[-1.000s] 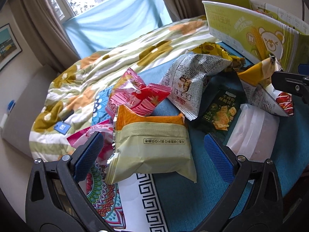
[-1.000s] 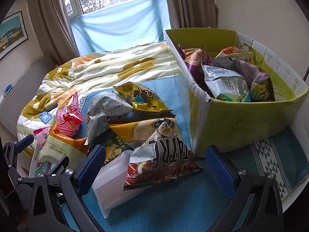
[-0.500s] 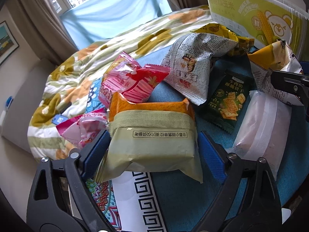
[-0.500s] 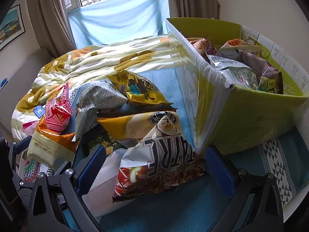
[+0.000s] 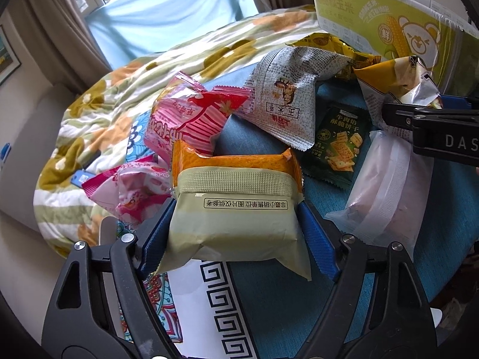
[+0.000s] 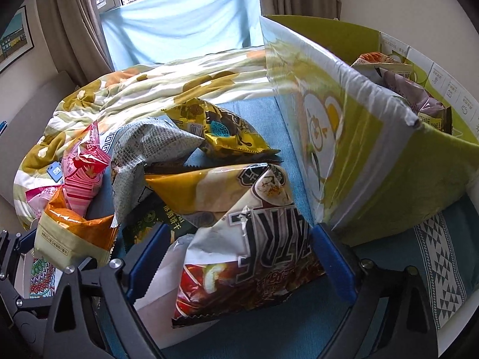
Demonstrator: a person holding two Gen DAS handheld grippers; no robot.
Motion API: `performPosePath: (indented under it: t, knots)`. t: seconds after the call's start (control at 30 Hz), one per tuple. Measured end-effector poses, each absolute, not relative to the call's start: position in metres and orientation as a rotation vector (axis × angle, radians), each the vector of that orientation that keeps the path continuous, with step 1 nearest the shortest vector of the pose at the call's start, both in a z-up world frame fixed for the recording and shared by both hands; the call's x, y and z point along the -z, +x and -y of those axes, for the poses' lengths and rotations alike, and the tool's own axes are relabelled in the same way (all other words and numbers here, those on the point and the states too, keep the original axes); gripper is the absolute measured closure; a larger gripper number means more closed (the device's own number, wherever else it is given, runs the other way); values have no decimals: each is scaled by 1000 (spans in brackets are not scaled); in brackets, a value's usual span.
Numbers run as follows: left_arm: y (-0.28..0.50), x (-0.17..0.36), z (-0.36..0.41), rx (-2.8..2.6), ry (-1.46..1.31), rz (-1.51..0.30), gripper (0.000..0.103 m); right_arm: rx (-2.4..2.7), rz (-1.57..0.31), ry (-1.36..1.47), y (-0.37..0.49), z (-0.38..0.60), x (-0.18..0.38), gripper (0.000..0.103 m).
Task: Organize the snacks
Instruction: 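Grasp the pale green biscuit pack with the left tool while the right tool grasps the striped chip bag, then carry both packs into the yellow box and open both tools to release them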
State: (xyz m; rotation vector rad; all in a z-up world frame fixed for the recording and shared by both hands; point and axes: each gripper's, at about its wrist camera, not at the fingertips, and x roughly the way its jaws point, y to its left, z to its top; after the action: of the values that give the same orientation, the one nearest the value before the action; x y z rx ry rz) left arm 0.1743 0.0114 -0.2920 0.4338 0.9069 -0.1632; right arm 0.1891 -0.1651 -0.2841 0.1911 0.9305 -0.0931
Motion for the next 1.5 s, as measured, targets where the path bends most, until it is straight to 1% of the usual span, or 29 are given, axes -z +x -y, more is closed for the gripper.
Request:
performPosePath:
  t: [0.1, 0.13, 0.2, 0.37, 0.47, 0.77, 1.07, 1.3, 1.5]
  knots:
    - [172, 289, -12, 162, 424, -909, 24, 104, -944, 188, 192, 166, 287, 23]
    - [171, 288, -13, 161, 420, -907, 24, 107, -949, 188, 193, 166, 288, 28]
    - [169, 285, -14, 158, 412, -904, 24, 106, -953, 190, 192, 167, 289, 31]
    - [163, 277, -17, 153, 409, -884, 24, 105, -946, 158, 187, 162, 285, 47]
    - [157, 269, -19, 157, 403, -868, 24, 94, -932, 170, 183, 164, 281, 50]
    - [138, 225, -24, 145, 376, -795, 24, 49, -850, 190, 157, 156, 245, 50]
    - [123, 139, -18, 181, 297, -676, 24, 1, -776, 198, 125, 157, 181, 50]
    - [120, 83, 26, 250, 292, -574, 24, 28, -709, 212, 101, 191, 125, 50]
    - [132, 59, 85, 301, 253, -556, 24, 71, -671, 215, 95, 245, 95, 50]
